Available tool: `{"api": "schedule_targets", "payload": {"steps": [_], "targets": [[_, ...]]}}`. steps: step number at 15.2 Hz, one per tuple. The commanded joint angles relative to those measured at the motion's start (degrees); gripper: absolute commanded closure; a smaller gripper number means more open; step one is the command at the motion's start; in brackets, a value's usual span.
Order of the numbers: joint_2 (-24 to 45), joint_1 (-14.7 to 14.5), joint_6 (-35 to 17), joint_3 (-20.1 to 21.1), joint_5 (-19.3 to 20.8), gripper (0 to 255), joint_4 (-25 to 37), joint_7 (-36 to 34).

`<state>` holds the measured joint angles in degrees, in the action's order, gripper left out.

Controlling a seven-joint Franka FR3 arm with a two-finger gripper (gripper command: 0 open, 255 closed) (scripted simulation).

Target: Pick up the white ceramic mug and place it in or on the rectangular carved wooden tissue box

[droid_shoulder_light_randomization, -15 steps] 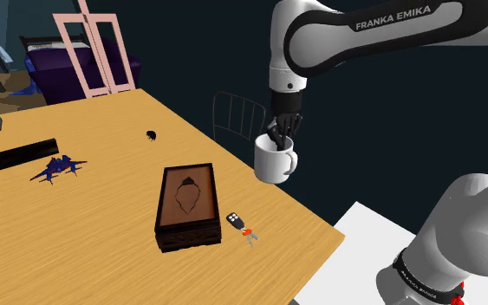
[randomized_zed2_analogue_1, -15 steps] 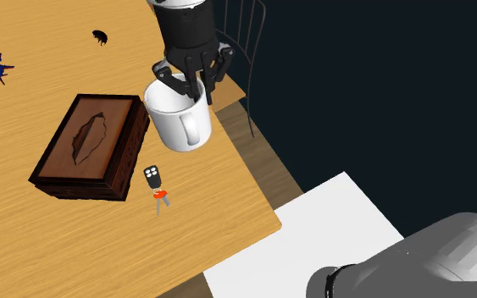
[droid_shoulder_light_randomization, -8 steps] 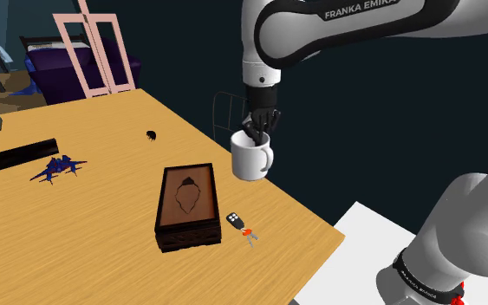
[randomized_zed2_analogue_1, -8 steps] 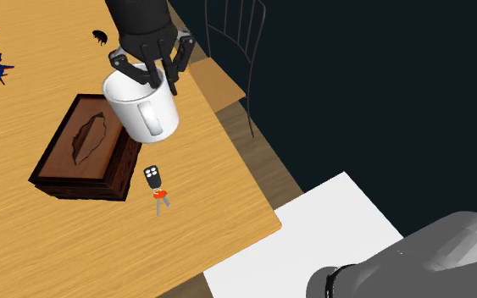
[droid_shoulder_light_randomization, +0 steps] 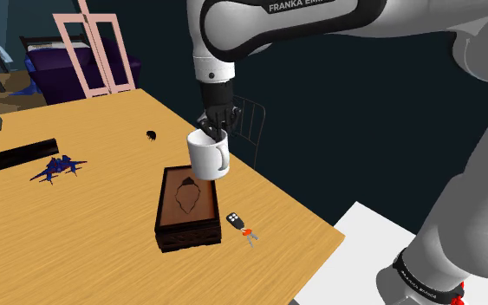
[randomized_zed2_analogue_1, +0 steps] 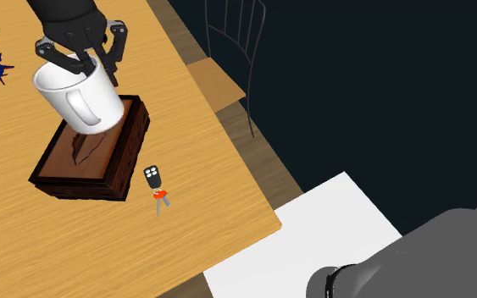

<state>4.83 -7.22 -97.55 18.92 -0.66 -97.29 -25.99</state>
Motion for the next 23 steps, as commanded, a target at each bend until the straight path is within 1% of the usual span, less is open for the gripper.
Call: {"api": "schedule_targets", "payload": {"steps": [1,4,20,23], "targets": [[4.72,-1.28,1.43,0.81,1.48,255,5.97,-2.28],[11.80,-3.73,4.40,1.53,3.81,255,15.69,-5.17],[12.24,-3.30,-7.76,1.16,4.03,255,3.91,-5.06],[12.36,-3.29,-8.39,1.14,4.08,255,3.40,-5.07]]}}
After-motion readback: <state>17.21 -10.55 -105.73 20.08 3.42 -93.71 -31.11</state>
